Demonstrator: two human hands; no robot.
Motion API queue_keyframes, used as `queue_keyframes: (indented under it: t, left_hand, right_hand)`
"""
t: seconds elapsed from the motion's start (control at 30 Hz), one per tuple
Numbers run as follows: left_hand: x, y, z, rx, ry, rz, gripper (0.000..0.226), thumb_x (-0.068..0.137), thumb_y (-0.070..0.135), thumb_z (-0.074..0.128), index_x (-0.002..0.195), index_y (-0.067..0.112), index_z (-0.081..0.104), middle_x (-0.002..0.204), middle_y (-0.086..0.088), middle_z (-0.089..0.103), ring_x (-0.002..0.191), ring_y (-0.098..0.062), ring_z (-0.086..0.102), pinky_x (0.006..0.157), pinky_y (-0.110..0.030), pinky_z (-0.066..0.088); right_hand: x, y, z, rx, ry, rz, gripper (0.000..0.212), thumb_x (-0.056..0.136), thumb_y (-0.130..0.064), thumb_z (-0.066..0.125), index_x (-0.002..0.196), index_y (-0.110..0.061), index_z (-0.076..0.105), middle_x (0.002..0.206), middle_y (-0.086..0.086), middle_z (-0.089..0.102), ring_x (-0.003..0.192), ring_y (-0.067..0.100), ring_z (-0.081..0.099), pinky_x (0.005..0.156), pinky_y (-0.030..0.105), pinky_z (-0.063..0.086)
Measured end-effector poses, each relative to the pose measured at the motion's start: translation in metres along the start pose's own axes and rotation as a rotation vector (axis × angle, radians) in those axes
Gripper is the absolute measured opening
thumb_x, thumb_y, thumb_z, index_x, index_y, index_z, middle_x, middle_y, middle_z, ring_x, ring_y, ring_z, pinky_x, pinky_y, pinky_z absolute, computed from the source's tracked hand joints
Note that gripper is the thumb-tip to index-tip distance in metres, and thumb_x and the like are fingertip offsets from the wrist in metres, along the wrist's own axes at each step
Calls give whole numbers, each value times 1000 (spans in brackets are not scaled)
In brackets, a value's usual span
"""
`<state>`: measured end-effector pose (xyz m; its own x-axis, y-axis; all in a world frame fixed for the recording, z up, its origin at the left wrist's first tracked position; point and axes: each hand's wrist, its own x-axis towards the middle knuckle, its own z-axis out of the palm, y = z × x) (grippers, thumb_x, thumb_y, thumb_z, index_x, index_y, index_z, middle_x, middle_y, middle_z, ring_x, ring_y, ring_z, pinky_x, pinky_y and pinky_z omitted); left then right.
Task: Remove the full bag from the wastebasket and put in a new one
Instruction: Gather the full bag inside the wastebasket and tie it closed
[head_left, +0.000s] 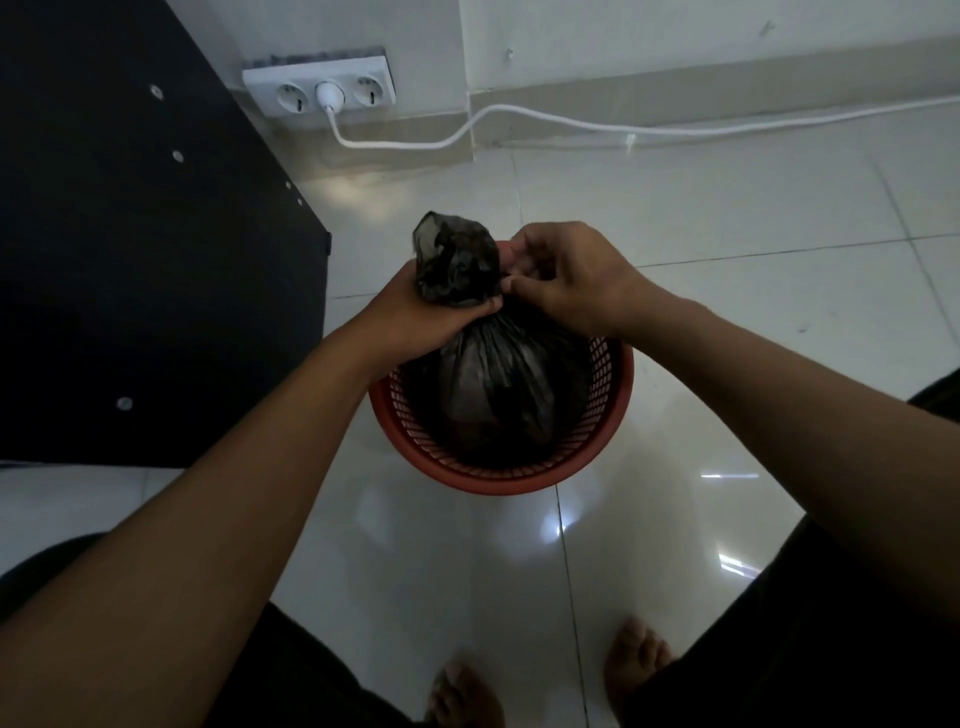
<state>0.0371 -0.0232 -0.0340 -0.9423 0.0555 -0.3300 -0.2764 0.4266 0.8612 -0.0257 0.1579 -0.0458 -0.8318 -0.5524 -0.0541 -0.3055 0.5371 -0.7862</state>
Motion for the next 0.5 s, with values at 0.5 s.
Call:
queue_keyframes:
  t: [0.5]
  left_hand:
    - [3, 2, 2, -134, 18, -98, 11, 81, 21, 64, 86, 22, 74, 92, -2, 75, 98, -20, 70, 98, -46, 51]
  right_hand:
    - [-13, 2, 7, 481, -88, 151, 12, 95, -10, 60, 93, -13, 72, 88, 2, 71, 83, 11, 67, 78, 26, 55]
